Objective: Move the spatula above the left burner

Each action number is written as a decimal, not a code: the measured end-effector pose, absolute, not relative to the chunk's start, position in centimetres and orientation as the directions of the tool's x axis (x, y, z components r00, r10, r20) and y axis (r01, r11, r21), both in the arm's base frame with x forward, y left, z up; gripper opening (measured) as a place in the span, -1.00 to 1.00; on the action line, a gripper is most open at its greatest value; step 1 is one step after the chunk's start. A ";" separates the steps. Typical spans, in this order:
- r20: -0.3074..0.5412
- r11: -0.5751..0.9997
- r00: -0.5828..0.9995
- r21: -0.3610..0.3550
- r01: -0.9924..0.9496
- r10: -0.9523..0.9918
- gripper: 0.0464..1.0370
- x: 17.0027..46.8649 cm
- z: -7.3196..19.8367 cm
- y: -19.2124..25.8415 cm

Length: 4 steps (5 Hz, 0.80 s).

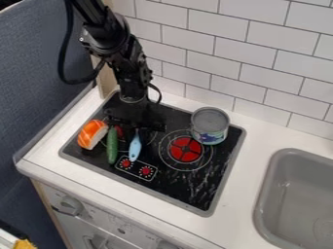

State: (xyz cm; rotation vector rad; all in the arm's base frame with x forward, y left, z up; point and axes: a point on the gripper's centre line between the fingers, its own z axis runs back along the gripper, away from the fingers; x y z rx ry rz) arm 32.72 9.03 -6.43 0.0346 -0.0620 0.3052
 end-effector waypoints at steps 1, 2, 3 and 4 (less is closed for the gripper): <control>0.051 0.945 0.944 0.002 -0.326 0.325 -0.48 32.6 -5.5 8.6; 0.092 0.883 0.878 -0.039 -0.468 0.469 -0.48 33.2 -3.3 8.5; 0.125 0.778 0.768 -0.102 -0.620 0.628 -0.48 34.0 -1.0 8.3; 0.129 0.630 0.617 -0.145 -0.763 0.776 -0.48 34.6 -0.5 8.5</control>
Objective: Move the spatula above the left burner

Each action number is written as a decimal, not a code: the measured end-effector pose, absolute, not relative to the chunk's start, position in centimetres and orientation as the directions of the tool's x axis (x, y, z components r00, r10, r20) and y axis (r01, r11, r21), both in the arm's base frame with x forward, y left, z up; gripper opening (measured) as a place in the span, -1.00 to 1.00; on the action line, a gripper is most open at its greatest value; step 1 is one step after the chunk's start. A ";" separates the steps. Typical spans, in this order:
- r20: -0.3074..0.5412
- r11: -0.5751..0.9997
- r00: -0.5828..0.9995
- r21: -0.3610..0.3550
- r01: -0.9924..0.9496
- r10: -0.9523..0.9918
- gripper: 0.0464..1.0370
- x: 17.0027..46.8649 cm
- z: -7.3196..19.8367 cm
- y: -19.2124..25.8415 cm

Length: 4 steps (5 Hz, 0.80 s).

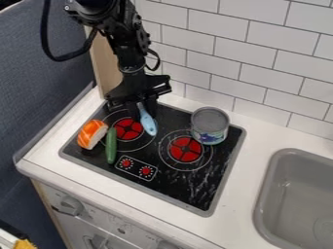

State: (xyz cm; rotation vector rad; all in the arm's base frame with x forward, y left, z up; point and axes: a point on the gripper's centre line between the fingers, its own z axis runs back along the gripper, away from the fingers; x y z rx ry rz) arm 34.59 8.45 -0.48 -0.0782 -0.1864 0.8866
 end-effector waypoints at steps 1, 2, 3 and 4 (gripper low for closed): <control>0.141 0.470 0.450 -0.205 -0.858 0.882 -0.48 36.1 0.4 8.9; 0.123 0.257 0.233 -0.239 -0.936 0.965 -0.48 36.8 -0.2 9.6; 0.084 0.077 0.059 -0.236 -0.969 0.995 -0.48 37.8 -1.4 10.0; 0.068 -0.009 -0.024 -0.218 -0.976 0.997 -0.48 38.4 -3.0 10.3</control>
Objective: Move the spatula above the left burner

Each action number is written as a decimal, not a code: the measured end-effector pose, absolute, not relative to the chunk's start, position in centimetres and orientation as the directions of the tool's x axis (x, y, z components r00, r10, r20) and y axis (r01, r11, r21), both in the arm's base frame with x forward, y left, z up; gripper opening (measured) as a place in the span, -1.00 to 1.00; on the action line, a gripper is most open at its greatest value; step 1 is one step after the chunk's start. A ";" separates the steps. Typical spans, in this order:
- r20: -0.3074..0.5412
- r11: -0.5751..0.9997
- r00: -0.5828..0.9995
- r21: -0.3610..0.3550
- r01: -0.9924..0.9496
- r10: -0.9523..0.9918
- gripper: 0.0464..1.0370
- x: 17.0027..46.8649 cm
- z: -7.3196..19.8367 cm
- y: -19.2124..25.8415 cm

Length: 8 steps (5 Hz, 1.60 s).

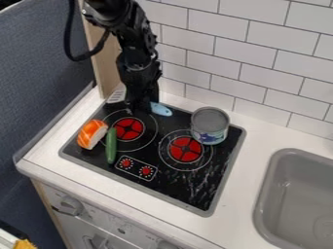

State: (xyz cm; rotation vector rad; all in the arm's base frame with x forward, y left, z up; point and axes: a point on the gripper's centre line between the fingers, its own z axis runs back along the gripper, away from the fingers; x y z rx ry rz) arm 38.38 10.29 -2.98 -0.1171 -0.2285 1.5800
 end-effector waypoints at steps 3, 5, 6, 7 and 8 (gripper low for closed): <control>0.066 -0.060 -0.071 -0.154 -0.986 0.995 -0.36 39.4 -5.6 9.7; 0.042 -0.082 -0.089 -0.138 -0.987 0.995 0.84 39.2 -5.6 9.3; 0.041 -0.061 -0.069 -0.174 -0.983 0.997 0.94 39.7 -4.3 9.3; 0.064 -0.033 -0.049 -0.236 -0.971 0.997 0.93 40.0 -1.0 9.4; 0.115 0.030 -0.001 -0.268 -0.963 0.993 0.92 39.5 1.1 9.3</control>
